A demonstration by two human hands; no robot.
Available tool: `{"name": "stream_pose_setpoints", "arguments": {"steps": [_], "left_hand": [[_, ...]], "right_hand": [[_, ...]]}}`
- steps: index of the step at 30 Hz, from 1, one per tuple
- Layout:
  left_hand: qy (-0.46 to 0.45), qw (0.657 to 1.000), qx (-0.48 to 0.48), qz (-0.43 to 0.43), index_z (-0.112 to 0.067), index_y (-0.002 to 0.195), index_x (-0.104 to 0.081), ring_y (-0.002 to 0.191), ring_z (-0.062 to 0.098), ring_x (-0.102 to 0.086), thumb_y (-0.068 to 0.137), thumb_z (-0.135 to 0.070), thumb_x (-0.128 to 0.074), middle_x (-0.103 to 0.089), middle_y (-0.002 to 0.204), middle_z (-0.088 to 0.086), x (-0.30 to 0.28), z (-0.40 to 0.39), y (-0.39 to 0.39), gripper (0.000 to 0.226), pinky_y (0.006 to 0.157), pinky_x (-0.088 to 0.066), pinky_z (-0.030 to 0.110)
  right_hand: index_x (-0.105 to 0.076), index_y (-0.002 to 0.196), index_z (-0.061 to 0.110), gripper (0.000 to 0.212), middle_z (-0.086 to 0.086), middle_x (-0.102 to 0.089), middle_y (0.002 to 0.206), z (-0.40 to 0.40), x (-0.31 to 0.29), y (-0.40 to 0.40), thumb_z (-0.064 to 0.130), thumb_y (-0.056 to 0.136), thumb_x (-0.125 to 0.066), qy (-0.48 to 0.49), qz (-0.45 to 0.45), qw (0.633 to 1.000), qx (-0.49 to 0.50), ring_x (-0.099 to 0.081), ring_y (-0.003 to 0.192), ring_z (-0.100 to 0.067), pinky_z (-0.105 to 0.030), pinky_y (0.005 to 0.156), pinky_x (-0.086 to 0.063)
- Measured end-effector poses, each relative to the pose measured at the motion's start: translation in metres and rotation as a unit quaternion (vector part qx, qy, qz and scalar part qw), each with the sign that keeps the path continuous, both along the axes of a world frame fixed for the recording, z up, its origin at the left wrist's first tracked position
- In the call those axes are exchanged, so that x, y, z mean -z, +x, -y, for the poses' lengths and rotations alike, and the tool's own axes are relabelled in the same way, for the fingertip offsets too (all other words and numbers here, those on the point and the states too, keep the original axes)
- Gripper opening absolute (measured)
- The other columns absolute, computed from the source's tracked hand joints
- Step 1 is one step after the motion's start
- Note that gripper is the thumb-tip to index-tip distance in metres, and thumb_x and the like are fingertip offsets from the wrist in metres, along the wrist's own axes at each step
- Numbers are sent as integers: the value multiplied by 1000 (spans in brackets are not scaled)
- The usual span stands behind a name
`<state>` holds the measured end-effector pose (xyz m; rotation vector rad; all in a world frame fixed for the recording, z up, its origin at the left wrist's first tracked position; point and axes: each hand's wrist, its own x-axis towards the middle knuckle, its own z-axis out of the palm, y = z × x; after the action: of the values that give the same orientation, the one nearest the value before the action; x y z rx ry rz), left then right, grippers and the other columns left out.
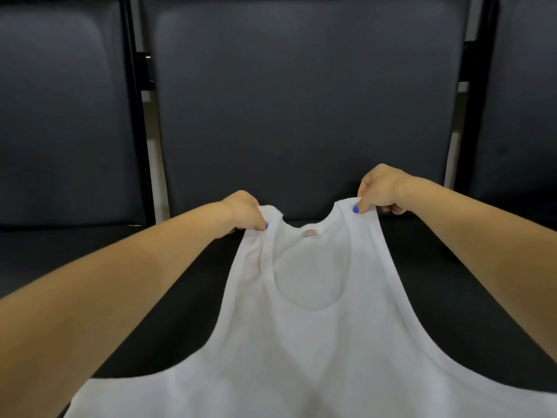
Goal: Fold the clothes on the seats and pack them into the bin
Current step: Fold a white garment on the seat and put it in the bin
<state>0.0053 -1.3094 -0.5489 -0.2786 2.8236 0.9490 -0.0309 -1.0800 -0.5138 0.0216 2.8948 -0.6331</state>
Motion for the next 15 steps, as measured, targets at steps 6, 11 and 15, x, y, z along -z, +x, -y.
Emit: {"name": "stream_pose_setpoints", "arguments": {"steps": [6,11,15], "left_hand": [[3,972,-86,-219,-15,92,-58,87,23,-58,89,-15,-61,-62,101,9,-24,2,-12,5,69,-46,33],[33,968,-112,-222,-10,100,-62,88,24,-61,88,-12,-66,-63,103,11,-65,-2,-2,14,84,-53,38],[14,972,-102,-212,-3,97,-65,65,20,-55,85,-12,-68,-64,81,14,-100,-5,38,15,60,-47,31]], "right_hand": [[-62,110,5,25,-12,-61,78,-9,-21,-7,12,87,-67,-230,-95,959,137,-56,54,-15,-26,56,-53],[-61,105,8,17,-12,-64,80,-20,-44,16,8,89,-65,-307,-125,931,153,-66,60,-20,-29,55,-57],[-61,100,9,13,-12,-69,83,-40,-74,61,8,87,-66,-279,-93,955,43,-68,54,-19,-26,43,-55]]}}
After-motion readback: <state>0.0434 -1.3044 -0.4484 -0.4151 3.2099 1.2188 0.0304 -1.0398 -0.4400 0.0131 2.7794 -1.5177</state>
